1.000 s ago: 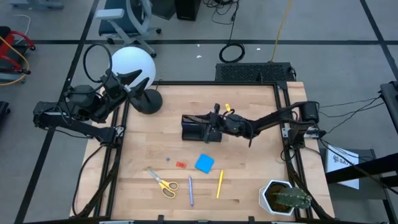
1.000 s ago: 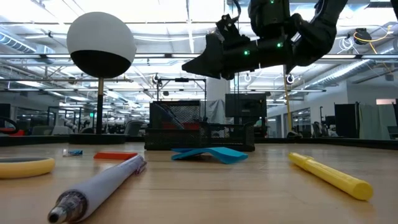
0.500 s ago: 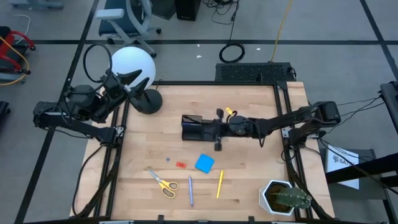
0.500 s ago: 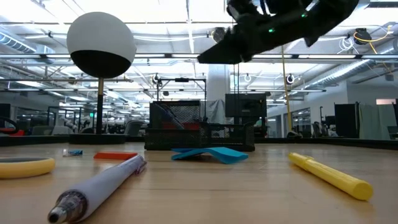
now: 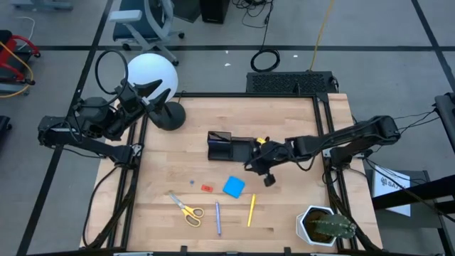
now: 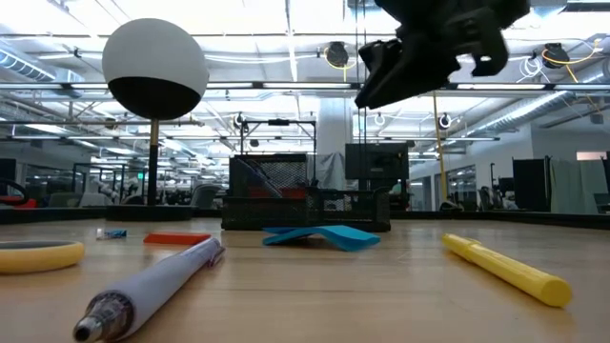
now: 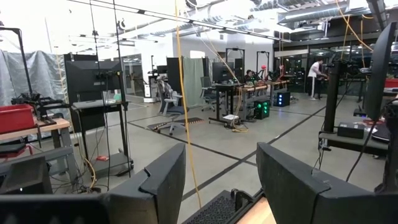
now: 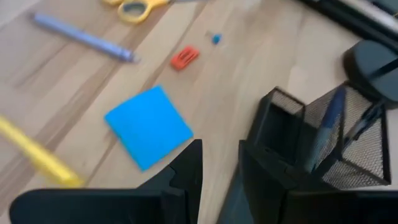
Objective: Pick and place office supplies into organizer
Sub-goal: Put the yellow pen into the desk organizer
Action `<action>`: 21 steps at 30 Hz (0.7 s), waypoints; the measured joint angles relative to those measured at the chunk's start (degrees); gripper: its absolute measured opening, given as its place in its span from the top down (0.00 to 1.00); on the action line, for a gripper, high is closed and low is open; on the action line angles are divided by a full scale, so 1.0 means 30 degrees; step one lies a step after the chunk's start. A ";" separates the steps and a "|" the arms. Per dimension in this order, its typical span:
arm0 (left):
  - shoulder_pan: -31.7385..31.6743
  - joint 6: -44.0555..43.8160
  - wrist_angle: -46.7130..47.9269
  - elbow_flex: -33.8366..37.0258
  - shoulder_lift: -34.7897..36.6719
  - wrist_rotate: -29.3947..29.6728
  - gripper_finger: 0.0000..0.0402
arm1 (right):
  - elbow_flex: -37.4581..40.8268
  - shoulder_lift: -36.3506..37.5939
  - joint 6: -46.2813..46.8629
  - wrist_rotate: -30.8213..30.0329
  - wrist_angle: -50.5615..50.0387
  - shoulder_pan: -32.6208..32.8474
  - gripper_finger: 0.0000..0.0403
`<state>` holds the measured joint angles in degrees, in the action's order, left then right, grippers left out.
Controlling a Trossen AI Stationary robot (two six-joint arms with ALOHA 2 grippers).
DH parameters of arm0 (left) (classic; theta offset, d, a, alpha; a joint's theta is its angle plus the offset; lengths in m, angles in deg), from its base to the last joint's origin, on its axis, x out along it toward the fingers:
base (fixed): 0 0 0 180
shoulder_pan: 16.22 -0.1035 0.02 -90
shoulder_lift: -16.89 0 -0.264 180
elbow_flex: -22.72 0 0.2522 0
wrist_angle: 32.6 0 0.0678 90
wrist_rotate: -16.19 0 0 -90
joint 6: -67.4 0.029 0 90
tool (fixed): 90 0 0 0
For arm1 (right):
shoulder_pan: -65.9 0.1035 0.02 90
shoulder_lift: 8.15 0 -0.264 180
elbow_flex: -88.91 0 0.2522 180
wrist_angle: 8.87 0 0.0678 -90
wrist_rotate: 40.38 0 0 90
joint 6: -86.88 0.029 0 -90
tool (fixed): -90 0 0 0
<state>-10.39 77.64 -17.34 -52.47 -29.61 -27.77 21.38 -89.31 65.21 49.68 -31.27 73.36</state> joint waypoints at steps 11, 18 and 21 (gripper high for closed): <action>0.0000 0.0000 0.0007 0.0000 0.0000 0.0002 0.50 | -0.1367 -0.0028 -0.1544 0.0021 -0.4361 0.0693 0.77; 0.0000 0.0000 0.0000 0.0000 0.0002 0.0002 0.50 | -0.2571 -0.0471 -0.2269 0.0015 -0.6629 0.2173 0.77; 0.0000 0.0000 0.0002 0.0000 0.0000 0.0001 0.50 | -0.3370 -0.1167 -0.2809 0.0007 -0.8442 0.2675 0.77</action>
<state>-10.39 77.64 -17.34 -52.47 -29.61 -27.77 11.28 -92.81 56.79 49.70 -56.60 81.39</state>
